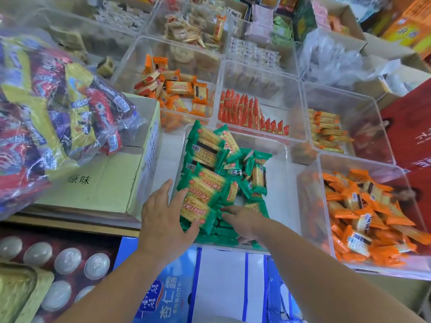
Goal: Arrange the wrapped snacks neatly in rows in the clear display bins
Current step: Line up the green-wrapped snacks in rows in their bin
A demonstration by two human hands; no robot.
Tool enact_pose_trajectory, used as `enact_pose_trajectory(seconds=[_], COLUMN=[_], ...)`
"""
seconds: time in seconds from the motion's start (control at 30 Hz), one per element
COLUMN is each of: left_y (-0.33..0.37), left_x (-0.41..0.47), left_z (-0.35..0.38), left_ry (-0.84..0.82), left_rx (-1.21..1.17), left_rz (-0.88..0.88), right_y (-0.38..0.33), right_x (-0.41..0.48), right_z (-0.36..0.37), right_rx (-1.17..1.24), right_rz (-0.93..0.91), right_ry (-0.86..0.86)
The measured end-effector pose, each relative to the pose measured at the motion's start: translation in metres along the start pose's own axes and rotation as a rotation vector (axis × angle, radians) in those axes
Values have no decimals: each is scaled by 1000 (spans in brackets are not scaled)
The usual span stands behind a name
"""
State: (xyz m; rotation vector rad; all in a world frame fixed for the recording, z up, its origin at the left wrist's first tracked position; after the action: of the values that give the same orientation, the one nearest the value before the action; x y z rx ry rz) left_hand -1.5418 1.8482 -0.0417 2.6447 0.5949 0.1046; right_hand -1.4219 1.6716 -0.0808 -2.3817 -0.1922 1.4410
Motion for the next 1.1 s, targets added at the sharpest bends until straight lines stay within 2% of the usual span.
enact_pose_trajectory(seconds=[0.1,0.27,0.37,0.43,0.5,0.63,0.73,0.93,1.1], left_y=[0,-2,-2,-2,-2,-2,-1,1,-1], left_x=[0,0,0,0,-1,1,0,0,0], left_z=[0,2,1,1,1,1,0,-2,0], left_ry=[-5,-2,9,7,3,17,30,15,-3], left_rx=[-3,-20,-23,-35,-51,-49,-48,-42,-71], left_rz=[1,6,6,-5,-11,-6,7,3,6], right_y=[-10,-4,-3,3,9,13,14,16,5], right_x=[4,-4,-16,-18,-14,-3,3,8,-1], right_z=[4,-6,-42,-65,-72,-60,-57,-61,-64], right_rx=[-230,-246,-273,-380,-615,-930,-1162,-1214,-1054], right_rz=[-113,-152,-234,-242,-225,-218,-238,-144,-267], right_ry=[118,203,420,527,507,379,427,485,477])
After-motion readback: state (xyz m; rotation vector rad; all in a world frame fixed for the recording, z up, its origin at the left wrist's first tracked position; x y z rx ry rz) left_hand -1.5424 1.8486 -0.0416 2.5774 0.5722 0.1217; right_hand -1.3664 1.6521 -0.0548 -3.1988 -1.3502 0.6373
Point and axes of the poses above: each hand's wrist, its own x-axis towards the middle knuckle, its own z-axis out of the palm, y = z × x, the point moved 6 cm from there along x, towards the middle knuckle, and after that the axes turned 1 degree about x, right-handed, at the moved point
